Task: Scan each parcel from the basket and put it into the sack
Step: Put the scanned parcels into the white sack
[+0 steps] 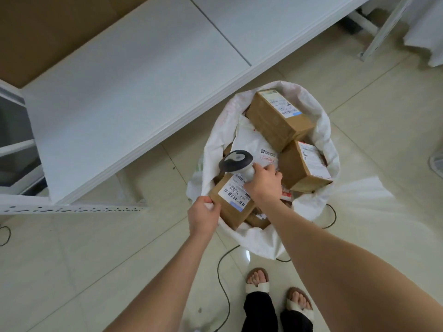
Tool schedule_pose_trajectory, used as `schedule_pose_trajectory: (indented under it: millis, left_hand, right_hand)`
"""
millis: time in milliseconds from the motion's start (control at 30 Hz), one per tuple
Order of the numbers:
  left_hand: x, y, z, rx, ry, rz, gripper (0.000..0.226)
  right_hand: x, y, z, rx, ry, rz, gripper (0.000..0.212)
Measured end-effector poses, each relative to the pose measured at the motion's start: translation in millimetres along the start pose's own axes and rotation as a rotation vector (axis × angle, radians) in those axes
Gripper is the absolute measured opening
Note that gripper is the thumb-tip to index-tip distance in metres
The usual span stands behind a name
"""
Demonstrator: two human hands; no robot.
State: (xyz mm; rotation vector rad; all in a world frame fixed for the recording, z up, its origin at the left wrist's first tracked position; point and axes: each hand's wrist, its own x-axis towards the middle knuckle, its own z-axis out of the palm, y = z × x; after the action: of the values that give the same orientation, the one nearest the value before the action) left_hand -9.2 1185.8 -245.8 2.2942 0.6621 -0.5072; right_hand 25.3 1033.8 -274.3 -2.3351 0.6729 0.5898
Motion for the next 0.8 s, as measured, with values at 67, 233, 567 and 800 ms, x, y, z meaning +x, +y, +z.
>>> schedule_pose_trajectory:
  millis: [67, 233, 567, 800]
  left_hand:
    - [-2, -9, -4, 0.008, -0.045, 0.019, 0.015]
    - [1, -6, -3, -0.184, 0.14, -0.14, 0.039]
    - [7, -6, -9, -0.42, -0.077, -0.304, 0.012]
    - [24, -5, -16, -0.389, -0.047, -0.359, 0.035]
  right_hand:
    - [1, -8, 5, -0.013, -0.064, -0.062, 0.04]
    - [-15, -17, 1, 0.062, -0.034, -0.012, 0.033]
    - [-35, -20, 40, 0.29, -0.358, 0.107, 0.029]
    - [-30, -17, 13, 0.245, 0.047, 0.079, 0.04]
